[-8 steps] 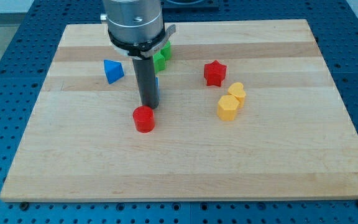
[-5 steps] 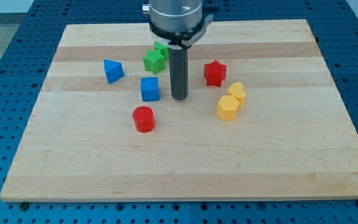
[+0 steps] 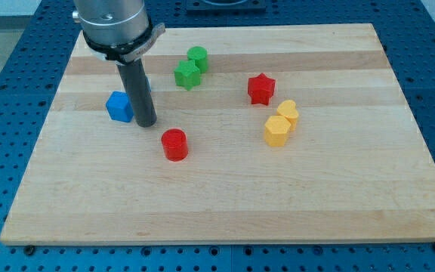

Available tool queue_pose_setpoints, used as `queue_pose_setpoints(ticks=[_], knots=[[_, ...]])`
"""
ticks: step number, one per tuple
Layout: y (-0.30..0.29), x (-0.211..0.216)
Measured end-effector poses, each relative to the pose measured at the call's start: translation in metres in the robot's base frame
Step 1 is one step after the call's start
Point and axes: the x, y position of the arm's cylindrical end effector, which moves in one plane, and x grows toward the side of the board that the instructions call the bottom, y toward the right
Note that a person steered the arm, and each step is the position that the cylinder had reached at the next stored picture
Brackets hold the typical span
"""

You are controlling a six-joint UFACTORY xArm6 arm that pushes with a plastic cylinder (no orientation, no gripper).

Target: Slide the blue cube to the bottom left of the blue triangle

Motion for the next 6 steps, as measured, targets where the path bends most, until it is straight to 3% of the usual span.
queue_pose_setpoints(ticks=[2, 6], knots=[[-0.084, 0.0], [-0.07, -0.001]])
